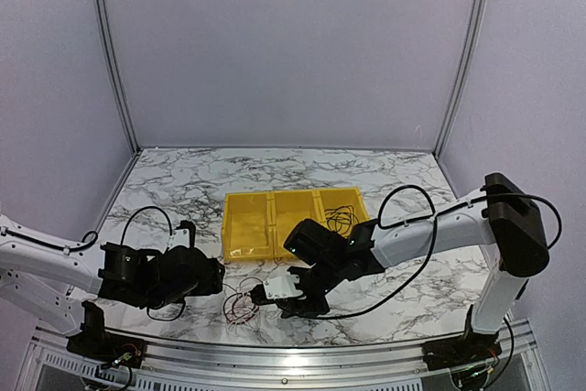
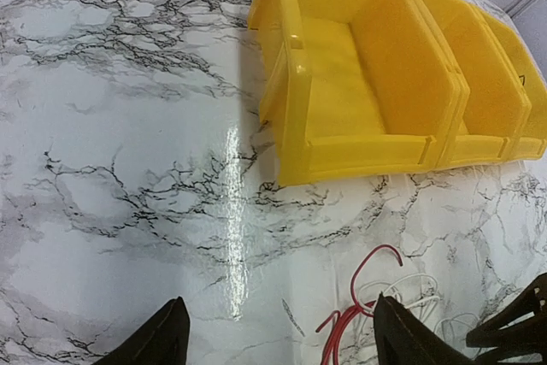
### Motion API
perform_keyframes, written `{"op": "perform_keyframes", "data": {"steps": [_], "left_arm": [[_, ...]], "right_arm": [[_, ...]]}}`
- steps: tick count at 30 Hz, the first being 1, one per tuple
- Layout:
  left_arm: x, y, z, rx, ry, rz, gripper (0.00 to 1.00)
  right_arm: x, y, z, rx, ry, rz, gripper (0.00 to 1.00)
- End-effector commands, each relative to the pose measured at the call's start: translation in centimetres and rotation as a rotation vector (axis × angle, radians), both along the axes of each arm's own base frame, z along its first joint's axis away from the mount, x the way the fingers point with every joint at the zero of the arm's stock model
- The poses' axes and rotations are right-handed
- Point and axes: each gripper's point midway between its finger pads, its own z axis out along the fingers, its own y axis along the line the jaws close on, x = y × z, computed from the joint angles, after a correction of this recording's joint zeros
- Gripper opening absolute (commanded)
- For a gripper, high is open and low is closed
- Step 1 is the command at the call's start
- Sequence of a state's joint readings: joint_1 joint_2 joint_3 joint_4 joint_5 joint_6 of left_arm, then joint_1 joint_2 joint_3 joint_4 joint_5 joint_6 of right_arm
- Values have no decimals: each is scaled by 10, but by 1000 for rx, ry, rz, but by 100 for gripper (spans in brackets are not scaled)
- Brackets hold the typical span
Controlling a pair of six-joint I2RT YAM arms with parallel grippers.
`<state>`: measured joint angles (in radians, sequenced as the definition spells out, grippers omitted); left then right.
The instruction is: Untangle the cables
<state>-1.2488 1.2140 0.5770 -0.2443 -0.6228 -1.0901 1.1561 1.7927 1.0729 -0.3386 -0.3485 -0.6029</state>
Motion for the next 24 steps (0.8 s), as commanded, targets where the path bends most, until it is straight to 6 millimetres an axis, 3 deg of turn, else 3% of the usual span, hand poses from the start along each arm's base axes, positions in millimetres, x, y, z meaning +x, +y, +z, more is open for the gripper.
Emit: {"op": "perform_keyframes", "data": {"steps": [1, 5, 8, 11, 19, 24], "left_arm": [[1, -8, 8, -7, -15, -22, 76], [3, -10, 13, -8, -40, -47, 76], [-1, -32, 28, -40, -134, -193, 76], [-9, -55, 49, -187, -224, -319, 76], [-16, -82, 90, -327, -350, -432, 76], [-17, -106, 111, -397, -405, -481, 76]], "right_arm": [[7, 4, -8, -16, -16, -18, 19], [11, 4, -1, -5, -35, -38, 8], [12, 0, 17, 10, -31, -51, 0], [14, -5, 46, 47, -36, -50, 0], [39, -8, 134, 182, -63, -107, 0], [49, -4, 164, 239, -73, -131, 0]]}}
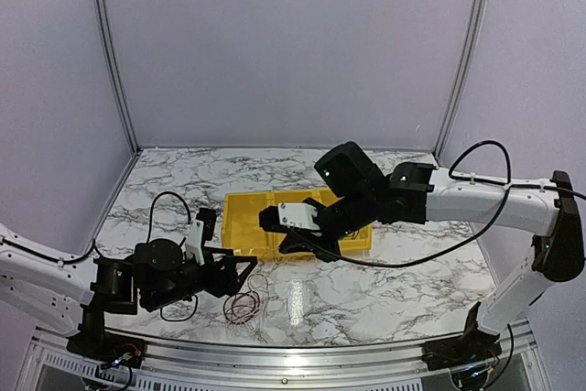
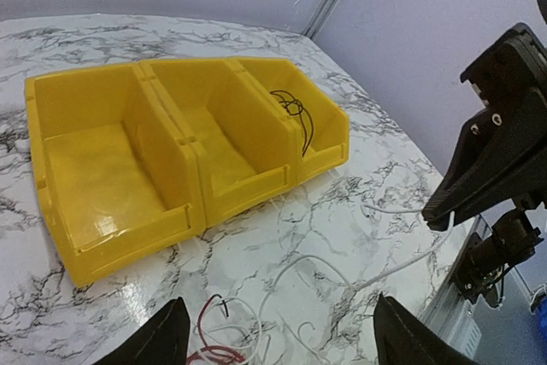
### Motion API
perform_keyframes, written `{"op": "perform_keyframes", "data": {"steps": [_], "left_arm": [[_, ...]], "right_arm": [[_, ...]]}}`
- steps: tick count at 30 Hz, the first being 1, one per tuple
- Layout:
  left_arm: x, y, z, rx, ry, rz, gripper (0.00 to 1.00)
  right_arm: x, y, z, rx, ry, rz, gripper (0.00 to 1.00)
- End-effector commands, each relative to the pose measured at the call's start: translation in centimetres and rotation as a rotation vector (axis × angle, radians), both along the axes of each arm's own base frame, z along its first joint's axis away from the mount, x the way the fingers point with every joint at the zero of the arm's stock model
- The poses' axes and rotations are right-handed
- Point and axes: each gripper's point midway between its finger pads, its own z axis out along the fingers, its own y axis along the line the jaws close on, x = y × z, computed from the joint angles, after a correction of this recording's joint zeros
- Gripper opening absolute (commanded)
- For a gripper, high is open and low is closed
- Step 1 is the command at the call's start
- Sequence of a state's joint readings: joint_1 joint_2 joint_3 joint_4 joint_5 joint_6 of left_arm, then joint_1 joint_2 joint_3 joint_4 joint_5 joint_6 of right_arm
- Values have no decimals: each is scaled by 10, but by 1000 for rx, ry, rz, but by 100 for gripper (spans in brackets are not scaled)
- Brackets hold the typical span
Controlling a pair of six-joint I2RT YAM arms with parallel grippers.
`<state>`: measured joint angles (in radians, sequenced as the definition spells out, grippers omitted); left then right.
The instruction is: Untangle the cables
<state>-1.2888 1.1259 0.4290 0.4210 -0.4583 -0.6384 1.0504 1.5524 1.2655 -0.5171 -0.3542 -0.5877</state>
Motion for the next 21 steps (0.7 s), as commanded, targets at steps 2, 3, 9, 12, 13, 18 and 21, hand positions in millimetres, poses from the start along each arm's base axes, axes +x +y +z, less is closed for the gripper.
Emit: {"op": "perform_keyframes", "data": {"steps": [2, 3, 9, 12, 13, 18, 21], "left_arm": [[1, -36, 42, -112, -119, -72, 77], [3, -40, 41, -105, -130, -72, 77], [31, -57, 8, 14, -198, 33, 77], [43, -67, -17, 83, -192, 60, 71], [44, -71, -25, 97, -185, 50, 67], [36, -97, -63, 117, -101, -48, 47], [29, -108, -80, 108, -39, -100, 38]], "right_arm": [[4, 1, 22, 18, 31, -14, 0], [5, 2, 27, 22, 34, -16, 0], [7, 4, 89, 108, 19, 6, 0], [6, -2, 138, 194, 1, 35, 0], [8, -4, 155, 222, -13, 34, 0], [26, -23, 232, 358, -94, -12, 0], [46, -47, 276, 456, -134, -54, 0]]}}
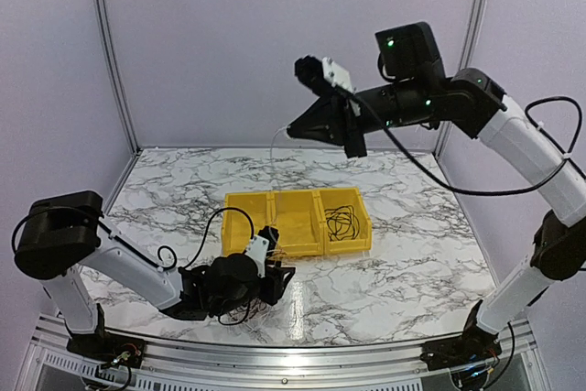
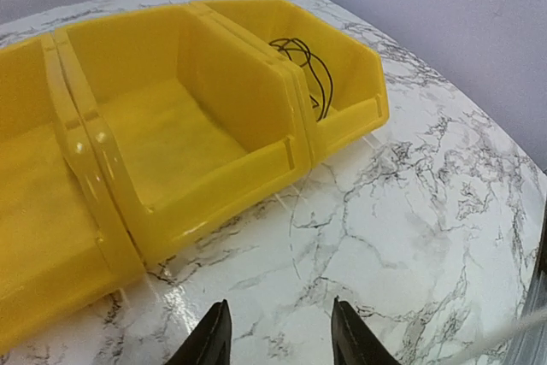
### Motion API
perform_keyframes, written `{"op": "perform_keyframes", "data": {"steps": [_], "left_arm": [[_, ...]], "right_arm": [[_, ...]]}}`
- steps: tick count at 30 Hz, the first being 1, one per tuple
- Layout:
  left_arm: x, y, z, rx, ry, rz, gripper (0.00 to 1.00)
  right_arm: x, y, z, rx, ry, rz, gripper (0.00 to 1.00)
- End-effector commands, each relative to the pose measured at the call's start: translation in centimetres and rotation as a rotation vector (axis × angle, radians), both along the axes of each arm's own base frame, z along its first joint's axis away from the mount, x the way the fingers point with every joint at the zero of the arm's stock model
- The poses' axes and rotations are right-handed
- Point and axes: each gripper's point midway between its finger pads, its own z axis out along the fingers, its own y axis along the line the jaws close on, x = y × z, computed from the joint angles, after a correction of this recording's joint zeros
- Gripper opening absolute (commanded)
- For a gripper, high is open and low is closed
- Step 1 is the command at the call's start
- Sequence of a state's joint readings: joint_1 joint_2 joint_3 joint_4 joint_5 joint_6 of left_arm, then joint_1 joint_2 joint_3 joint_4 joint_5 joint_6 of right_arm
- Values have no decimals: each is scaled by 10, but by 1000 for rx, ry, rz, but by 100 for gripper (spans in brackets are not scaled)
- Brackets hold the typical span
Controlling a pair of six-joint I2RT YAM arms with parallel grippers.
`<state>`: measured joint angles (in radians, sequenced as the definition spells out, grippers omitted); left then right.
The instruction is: Untangle the cables
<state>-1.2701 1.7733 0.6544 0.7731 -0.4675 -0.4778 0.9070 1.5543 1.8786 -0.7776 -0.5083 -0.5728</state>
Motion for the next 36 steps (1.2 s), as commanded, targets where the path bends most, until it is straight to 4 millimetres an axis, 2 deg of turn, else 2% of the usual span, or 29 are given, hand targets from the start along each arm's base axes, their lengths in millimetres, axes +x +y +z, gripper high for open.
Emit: {"op": "perform_keyframes", "data": {"steps": [1, 4, 8, 10, 14, 16, 20, 23, 25, 28, 31, 36], "left_arm": [[-8, -24, -7, -63, 71, -78, 35], [-9, -22, -8, -63, 78, -77, 34], [-6, -19, -11, -69, 95, -66, 33], [-5, -19, -12, -72, 105, -68, 31], [-5, -17, -12, -74, 108, -65, 30], [-5, -14, -15, -74, 117, -58, 30], [-4, -9, -15, -79, 124, -48, 31], [-3, -8, -14, -80, 120, -44, 39], [-1, -6, -15, -81, 125, -36, 44], [2, -3, -17, -90, 145, -30, 44], [0, -3, -19, -92, 158, -41, 40], [-1, 0, -15, -96, 153, -41, 37]], "right_arm": [[16, -44, 73, 149, -27, -43, 0], [36, -74, 114, 245, -79, -100, 0], [55, -107, 149, 325, -129, -177, 0], [66, -118, 157, 344, -157, -224, 0], [92, -139, 160, 362, -170, -340, 0], [103, -156, 172, 395, -185, -394, 0], [111, -200, 226, 497, -297, -489, 0], [126, -235, 249, 552, -371, -589, 0], [141, -249, 246, 560, -360, -654, 0], [160, -252, 219, 533, -294, -695, 0], [166, -253, 202, 514, -269, -712, 0], [170, -255, 189, 486, -263, -734, 0]]}}
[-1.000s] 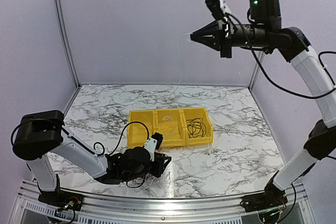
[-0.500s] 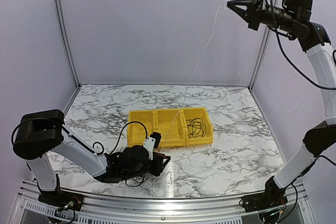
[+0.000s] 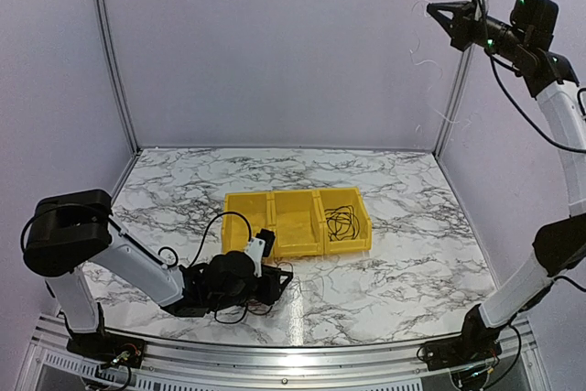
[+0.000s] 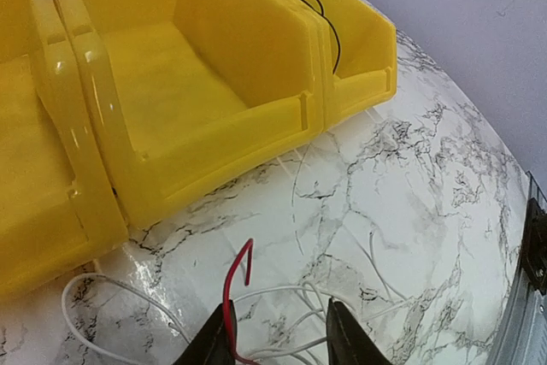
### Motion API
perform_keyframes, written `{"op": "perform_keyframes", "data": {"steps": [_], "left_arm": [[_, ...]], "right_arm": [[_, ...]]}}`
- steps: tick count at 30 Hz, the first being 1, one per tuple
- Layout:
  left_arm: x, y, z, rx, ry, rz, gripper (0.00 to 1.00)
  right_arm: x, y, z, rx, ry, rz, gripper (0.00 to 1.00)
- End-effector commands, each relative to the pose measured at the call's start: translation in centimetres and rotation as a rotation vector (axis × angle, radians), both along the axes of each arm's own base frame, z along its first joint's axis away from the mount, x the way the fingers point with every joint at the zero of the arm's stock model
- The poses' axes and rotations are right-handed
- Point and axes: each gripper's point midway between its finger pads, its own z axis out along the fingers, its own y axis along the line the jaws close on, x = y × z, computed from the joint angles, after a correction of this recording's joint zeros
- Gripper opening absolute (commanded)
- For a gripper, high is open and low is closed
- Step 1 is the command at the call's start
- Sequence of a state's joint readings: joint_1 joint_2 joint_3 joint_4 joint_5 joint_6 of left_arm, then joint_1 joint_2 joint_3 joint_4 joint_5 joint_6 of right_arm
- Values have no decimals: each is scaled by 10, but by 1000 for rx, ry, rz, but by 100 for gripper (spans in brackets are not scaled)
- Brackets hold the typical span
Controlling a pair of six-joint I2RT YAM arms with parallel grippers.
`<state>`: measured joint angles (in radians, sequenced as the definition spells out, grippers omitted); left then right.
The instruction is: Untangle the cables
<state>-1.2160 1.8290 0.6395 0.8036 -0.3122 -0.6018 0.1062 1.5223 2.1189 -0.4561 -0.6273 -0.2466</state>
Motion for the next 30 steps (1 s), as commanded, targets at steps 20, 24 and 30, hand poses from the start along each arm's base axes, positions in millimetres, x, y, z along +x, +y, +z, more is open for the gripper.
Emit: {"op": "perform_keyframes", "data": {"steps": [20, 24, 30], "left_arm": [[-4, 7, 16, -47, 1, -10, 38], [-4, 7, 15, -45, 1, -7, 38], [-4, 7, 14, -42, 2, -9, 39]], "right_arm": [[-1, 8, -19, 46, 58, 76, 0], [0, 15, -46, 50, 122, 127, 0], [6, 29, -130, 60, 297, 196, 0]]}}
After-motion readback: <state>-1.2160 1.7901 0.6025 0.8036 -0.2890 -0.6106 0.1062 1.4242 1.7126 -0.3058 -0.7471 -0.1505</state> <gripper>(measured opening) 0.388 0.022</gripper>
